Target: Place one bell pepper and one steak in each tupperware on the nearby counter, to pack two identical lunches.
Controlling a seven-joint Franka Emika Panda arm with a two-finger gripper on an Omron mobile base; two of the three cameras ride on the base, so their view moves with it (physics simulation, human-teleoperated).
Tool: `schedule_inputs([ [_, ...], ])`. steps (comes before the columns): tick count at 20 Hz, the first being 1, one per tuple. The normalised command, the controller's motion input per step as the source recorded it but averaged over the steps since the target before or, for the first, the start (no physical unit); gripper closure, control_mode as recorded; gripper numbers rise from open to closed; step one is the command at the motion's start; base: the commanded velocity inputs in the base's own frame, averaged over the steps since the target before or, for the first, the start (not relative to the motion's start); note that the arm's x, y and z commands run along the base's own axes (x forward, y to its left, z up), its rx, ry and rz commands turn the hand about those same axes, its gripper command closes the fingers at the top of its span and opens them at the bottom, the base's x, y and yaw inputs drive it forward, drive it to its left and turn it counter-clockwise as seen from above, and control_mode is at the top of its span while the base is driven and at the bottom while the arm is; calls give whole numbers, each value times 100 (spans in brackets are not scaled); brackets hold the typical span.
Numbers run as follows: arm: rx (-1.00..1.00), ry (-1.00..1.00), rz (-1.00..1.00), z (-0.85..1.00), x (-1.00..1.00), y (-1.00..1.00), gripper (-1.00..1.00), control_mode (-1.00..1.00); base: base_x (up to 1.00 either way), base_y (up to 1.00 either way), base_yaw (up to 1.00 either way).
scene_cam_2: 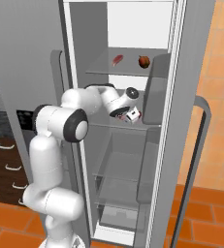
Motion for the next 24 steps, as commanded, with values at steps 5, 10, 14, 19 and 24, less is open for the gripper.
schedule_inputs([
  [5, 0, 0, 0, -3, 17, -7, 100, -100, 0, 0, 0],
  [10, 0, 0, 0, 0, 11, -1, 100, -100, 0, 0, 0],
  [14, -2, 0, 11, -4, -71, 19, 100, -100, 0, 0, 0],
  [19, -19, -15, 25, 3, -100, 45, 100, -100, 0, 0, 0],
  [24, -25, -24, 17, 49, -100, 26, 100, -100, 0, 0, 0],
])
